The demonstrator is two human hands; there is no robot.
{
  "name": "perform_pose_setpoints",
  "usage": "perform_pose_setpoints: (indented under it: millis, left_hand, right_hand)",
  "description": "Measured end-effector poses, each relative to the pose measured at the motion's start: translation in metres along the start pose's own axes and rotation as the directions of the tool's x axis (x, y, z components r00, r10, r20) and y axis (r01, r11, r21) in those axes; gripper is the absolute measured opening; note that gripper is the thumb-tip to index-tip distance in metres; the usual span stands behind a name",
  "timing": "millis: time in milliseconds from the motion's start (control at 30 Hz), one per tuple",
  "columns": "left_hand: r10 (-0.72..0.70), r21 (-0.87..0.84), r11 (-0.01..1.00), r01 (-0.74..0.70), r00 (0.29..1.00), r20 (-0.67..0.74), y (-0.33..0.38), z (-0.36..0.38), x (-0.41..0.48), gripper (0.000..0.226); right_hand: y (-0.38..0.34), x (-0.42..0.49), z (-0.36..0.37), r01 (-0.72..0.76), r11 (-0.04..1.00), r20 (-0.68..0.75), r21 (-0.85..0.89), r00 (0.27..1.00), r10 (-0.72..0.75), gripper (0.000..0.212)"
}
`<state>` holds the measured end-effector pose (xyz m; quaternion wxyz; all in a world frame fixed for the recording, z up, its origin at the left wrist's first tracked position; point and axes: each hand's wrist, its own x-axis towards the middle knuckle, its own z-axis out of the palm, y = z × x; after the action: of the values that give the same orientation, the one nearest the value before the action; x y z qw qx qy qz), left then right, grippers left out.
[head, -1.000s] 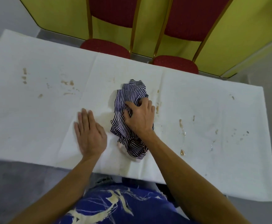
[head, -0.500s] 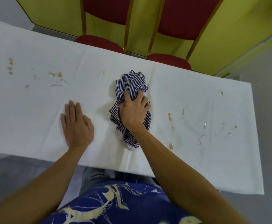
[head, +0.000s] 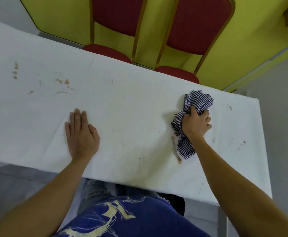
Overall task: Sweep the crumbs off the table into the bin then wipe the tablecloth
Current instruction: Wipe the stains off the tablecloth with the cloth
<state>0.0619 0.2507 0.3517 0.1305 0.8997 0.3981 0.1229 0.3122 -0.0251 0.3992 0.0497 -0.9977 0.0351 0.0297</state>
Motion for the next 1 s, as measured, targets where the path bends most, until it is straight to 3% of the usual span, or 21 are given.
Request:
perform_pose_setpoints:
  millis: [133, 267, 367, 467, 500, 567, 700, 833, 933, 1000]
  left_hand:
    - [-0.012, -0.018, 1.0, 0.012, 1.0, -0.003, 0.006, -0.001, 0.001, 0.056]
    - [-0.018, -0.001, 1.0, 0.018, 1.0, 0.002, 0.002, -0.003, 0.002, 0.056]
    - [-0.017, 0.02, 1.0, 0.016, 1.0, 0.007, 0.001, -0.002, -0.004, 0.056]
    - [-0.018, 0.018, 1.0, 0.017, 0.998, 0.064, -0.003, -0.002, 0.004, 0.059]
    - [-0.02, 0.008, 1.0, 0.019, 0.996, 0.087, -0.003, -0.002, 0.007, 0.061]
    - [-0.022, -0.01, 1.0, 0.023, 0.997, 0.069, 0.0, -0.002, 0.007, 0.063]
    - [-0.009, 0.003, 1.0, 0.009, 1.0, 0.02, 0.003, -0.001, -0.003, 0.055]
    - [-0.011, -0.002, 1.0, 0.011, 0.999, 0.05, 0.002, -0.001, -0.002, 0.055]
    - [0.007, -0.034, 0.999, -0.004, 0.995, 0.1, 0.002, 0.0, -0.001, 0.054]
    - [0.039, -0.105, 0.994, -0.022, 0.985, 0.17, -0.004, -0.006, 0.007, 0.053]
  right_hand:
    - [-0.036, -0.016, 0.009, -0.077, 0.996, -0.019, 0.04, 0.997, 0.077, 0.05]
    - [-0.079, -0.036, -0.003, -0.102, 0.963, 0.055, 0.251, 0.994, 0.091, 0.06]
    - [-0.122, -0.105, -0.009, 0.155, 0.907, 0.091, 0.393, 0.974, -0.206, 0.062]
    - [-0.152, -0.197, -0.002, 0.517, 0.758, 0.155, 0.398, 0.776, -0.611, 0.055]
    - [-0.152, -0.217, 0.002, 0.595, 0.715, 0.148, 0.367, 0.722, -0.676, 0.053]
    - [-0.135, -0.224, 0.013, 0.643, 0.702, 0.111, 0.306, 0.708, -0.697, 0.051]
    - [-0.056, -0.176, 0.013, 0.526, 0.811, 0.047, 0.257, 0.831, -0.554, 0.052]
    - [0.05, -0.104, 0.0, 0.174, 0.973, -0.017, 0.152, 0.985, -0.173, 0.051]
    - [0.112, -0.075, -0.026, -0.161, 0.976, 0.054, 0.145, 0.987, 0.154, 0.053]
    - [0.11, -0.077, -0.035, -0.233, 0.944, 0.081, 0.232, 0.972, 0.22, 0.054]
